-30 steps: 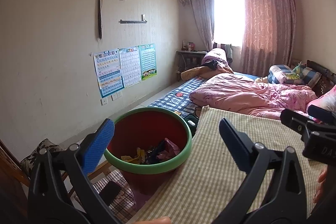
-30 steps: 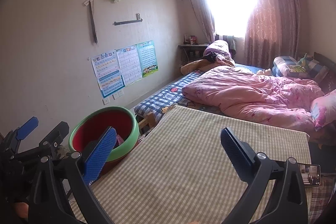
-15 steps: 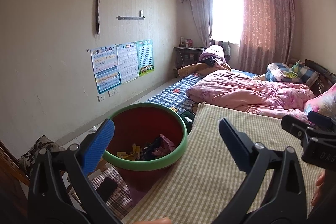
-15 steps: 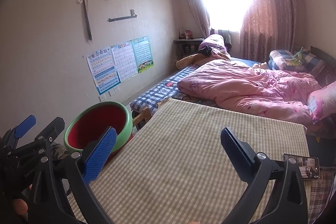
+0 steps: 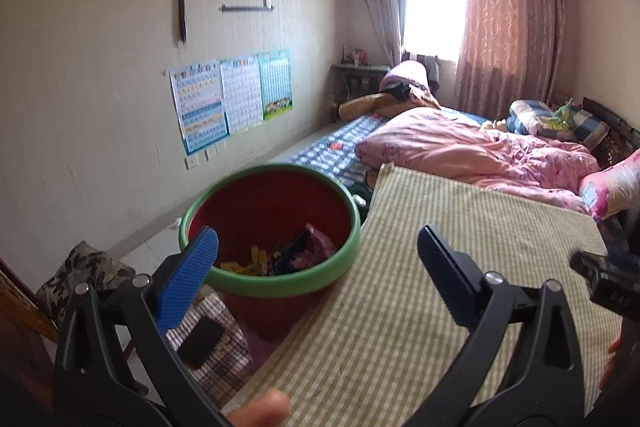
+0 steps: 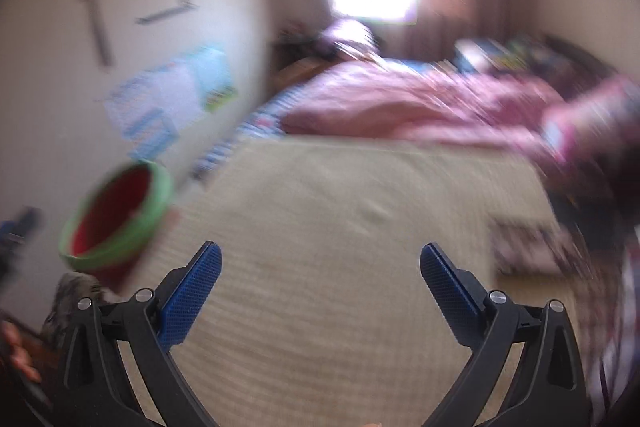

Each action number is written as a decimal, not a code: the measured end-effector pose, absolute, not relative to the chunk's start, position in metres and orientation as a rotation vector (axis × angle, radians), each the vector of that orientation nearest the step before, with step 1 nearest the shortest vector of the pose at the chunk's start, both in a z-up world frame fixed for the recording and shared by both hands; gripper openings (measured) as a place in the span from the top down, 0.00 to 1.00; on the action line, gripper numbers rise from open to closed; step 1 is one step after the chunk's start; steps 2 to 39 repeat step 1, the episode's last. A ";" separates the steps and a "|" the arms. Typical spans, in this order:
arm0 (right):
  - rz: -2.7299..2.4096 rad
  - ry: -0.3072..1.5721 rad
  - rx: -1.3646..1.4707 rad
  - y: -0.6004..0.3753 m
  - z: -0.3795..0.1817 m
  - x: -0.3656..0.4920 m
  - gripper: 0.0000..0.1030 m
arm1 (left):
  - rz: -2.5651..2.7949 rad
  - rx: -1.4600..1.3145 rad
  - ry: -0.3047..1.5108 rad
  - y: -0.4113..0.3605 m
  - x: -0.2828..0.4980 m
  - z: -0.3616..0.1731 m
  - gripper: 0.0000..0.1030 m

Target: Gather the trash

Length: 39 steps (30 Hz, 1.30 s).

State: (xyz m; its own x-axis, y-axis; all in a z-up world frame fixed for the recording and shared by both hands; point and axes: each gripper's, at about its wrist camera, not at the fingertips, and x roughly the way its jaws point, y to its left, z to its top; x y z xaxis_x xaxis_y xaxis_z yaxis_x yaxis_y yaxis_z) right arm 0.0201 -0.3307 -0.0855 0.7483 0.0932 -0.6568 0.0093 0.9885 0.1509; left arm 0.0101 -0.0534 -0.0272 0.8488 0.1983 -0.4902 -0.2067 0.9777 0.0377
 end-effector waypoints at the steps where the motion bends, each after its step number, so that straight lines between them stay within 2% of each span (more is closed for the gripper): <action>1: -0.021 0.765 0.155 -0.349 -0.100 0.018 0.07 | 0.216 -0.023 0.524 -0.051 0.010 -0.029 0.05; 39: -0.021 0.765 0.155 -0.349 -0.100 0.018 0.07 | 0.216 -0.023 0.524 -0.051 0.010 -0.029 0.05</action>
